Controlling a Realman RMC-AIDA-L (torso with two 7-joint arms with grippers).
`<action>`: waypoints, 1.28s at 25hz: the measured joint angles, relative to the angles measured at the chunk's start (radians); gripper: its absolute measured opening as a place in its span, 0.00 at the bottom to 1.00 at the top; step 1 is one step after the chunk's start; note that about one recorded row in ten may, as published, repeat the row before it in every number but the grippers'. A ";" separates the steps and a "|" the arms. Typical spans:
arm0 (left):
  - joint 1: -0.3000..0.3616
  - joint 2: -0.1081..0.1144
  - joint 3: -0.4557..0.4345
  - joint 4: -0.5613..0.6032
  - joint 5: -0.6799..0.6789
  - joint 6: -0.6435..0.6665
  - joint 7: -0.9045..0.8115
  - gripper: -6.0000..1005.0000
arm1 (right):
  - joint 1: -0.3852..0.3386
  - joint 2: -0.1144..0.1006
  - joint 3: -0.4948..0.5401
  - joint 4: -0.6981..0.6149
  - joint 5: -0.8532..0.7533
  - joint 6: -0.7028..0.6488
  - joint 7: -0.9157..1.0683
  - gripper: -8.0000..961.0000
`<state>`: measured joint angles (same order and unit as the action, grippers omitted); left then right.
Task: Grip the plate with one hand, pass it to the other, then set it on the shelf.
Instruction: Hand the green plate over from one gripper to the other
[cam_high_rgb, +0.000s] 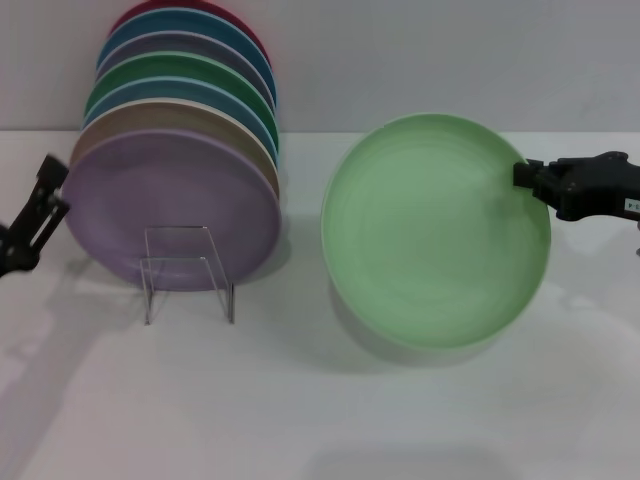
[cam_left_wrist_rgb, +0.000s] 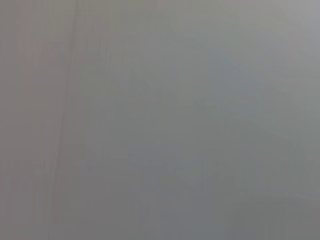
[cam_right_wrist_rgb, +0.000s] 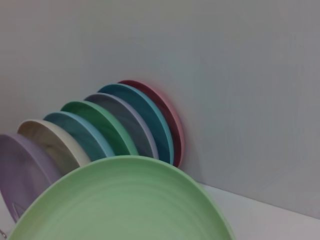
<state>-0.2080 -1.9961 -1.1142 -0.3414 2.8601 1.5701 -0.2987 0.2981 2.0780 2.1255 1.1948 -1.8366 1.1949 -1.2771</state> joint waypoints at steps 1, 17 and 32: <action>0.016 0.008 -0.002 -0.058 0.005 -0.053 0.015 0.82 | -0.003 0.002 -0.002 -0.001 0.002 -0.001 -0.012 0.03; 0.299 0.179 0.098 -1.200 0.030 -1.063 0.254 0.82 | -0.034 0.004 0.000 -0.079 0.149 -0.019 -0.245 0.03; 0.181 0.088 0.085 -1.618 0.017 -1.970 0.311 0.82 | -0.068 0.005 -0.009 -0.100 0.239 -0.007 -0.379 0.04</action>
<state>-0.0270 -1.9076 -1.0295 -1.9596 2.8768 -0.3997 0.0125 0.2304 2.0831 2.1162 1.0948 -1.5979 1.1881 -1.6562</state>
